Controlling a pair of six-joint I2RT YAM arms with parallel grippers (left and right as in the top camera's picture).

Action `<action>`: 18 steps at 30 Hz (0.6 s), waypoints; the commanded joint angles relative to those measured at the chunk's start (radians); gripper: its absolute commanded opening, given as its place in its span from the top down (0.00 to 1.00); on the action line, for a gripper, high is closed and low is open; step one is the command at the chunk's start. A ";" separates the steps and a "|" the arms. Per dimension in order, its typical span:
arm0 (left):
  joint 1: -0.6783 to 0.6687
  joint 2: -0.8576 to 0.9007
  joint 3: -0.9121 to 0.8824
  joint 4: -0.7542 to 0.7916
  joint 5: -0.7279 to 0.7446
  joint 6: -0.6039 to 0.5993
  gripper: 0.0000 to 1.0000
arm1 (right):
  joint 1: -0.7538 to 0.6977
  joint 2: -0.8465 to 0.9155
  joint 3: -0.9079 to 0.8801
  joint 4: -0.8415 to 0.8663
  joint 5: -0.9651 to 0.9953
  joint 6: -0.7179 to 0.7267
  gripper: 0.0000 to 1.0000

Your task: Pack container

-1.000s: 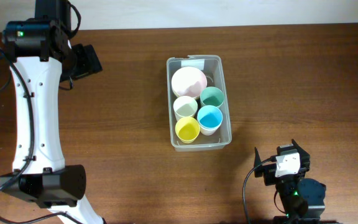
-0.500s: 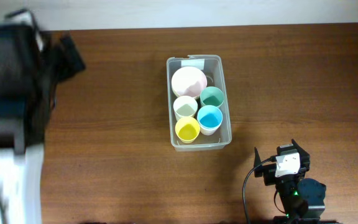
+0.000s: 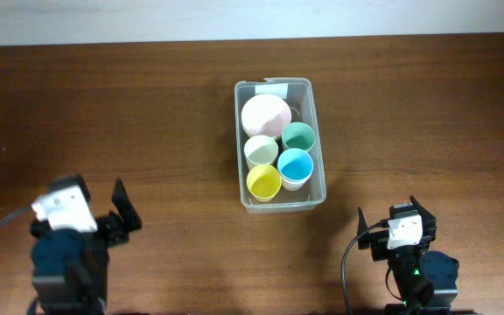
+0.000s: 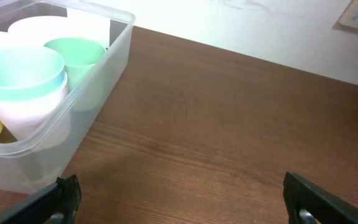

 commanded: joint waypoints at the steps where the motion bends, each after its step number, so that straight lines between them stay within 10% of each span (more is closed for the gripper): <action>1: 0.004 -0.151 -0.162 0.005 0.025 0.019 0.01 | 0.005 -0.008 -0.008 0.002 -0.006 0.011 0.01; 18: 0.004 -0.462 -0.570 0.069 0.069 0.020 0.01 | 0.005 -0.008 -0.008 0.002 -0.006 0.011 0.01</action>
